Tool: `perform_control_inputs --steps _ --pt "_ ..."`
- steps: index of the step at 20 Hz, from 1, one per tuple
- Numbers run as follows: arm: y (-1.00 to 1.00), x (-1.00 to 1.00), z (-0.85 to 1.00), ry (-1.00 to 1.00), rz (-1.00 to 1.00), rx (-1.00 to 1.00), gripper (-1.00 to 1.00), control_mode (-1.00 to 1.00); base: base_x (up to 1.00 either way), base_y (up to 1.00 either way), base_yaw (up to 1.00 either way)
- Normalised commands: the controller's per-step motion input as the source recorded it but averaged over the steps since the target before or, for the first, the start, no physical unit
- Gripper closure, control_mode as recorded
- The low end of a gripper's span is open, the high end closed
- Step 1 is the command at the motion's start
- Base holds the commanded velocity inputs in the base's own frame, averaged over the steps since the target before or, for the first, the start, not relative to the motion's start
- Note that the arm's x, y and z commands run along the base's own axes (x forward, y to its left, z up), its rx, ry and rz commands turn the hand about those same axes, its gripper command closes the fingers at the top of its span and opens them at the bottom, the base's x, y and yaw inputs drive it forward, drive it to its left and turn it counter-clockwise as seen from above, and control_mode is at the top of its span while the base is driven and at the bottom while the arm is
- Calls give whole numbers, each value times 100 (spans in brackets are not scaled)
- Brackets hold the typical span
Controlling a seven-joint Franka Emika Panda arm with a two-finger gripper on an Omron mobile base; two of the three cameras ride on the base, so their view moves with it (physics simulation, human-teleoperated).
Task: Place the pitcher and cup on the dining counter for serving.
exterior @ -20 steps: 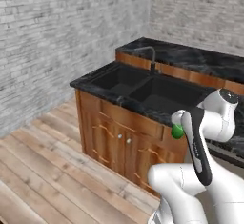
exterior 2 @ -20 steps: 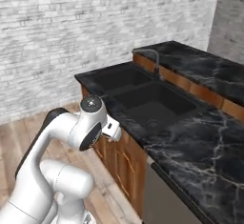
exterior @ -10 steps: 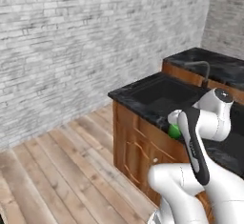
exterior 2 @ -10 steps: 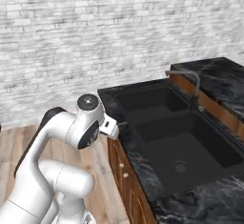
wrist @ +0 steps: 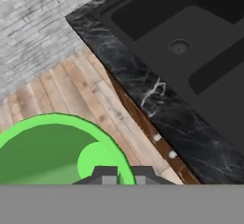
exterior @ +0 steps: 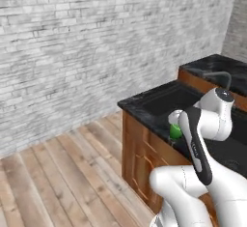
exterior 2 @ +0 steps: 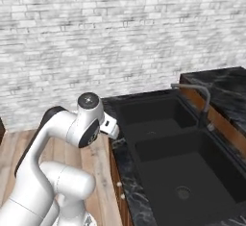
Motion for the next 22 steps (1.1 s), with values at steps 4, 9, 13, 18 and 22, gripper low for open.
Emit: perform_control_inputs --steps 4,9,13,18,22 --pt "0 0 0 0 0 0 100 100 100 61 2" --pt "0 0 0 0 0 0 100 100 100 86 0" --pt "0 0 0 0 0 0 100 100 100 91 0" --pt "0 0 0 0 0 0 100 100 100 87 -20" --pt "0 0 0 0 0 0 100 100 100 91 -52"
